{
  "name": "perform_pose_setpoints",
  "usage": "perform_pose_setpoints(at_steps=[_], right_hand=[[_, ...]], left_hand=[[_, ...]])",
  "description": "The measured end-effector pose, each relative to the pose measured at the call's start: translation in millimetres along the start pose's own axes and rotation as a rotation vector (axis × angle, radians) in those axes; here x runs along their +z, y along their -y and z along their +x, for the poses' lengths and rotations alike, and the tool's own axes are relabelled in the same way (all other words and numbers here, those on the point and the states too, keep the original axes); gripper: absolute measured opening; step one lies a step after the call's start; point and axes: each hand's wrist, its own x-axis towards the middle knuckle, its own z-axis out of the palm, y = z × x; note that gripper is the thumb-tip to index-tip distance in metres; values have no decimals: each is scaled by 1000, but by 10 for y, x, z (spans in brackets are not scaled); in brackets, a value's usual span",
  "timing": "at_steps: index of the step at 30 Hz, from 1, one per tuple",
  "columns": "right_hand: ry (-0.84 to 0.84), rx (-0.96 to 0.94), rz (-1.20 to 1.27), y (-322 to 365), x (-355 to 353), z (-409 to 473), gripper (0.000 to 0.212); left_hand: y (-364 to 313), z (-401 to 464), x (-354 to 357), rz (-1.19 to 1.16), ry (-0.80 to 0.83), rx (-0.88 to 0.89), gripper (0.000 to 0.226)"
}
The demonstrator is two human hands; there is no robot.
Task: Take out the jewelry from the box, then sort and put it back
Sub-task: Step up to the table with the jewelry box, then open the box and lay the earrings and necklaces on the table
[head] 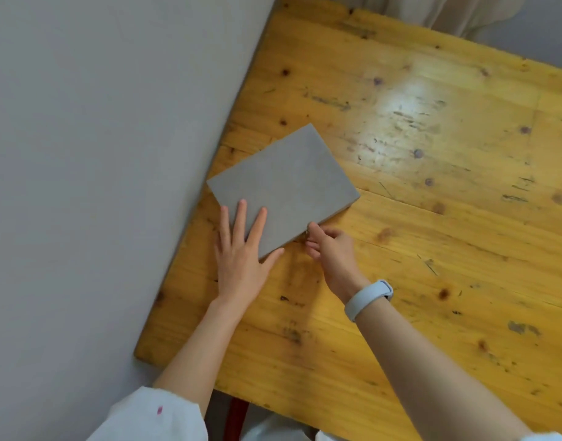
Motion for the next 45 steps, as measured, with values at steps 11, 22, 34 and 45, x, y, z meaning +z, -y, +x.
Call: perform_pose_setpoints(at_steps=[11,22,34,45], right_hand=[[-197,-583,-297,375,-214,-27,9],[-129,-807,-390,512,-143,11,24],[-64,-915,-411,1015,55,146,51],[-123,-1133,-424,947,277,711,62]], left_hand=[[160,-45,9,-216,-211,159,61],[29,115,-557,-565,-629,-10,41],[-171,871,-1051,-770,-536,-63,48],[-1,1352,-691,-709,-557,160,69]])
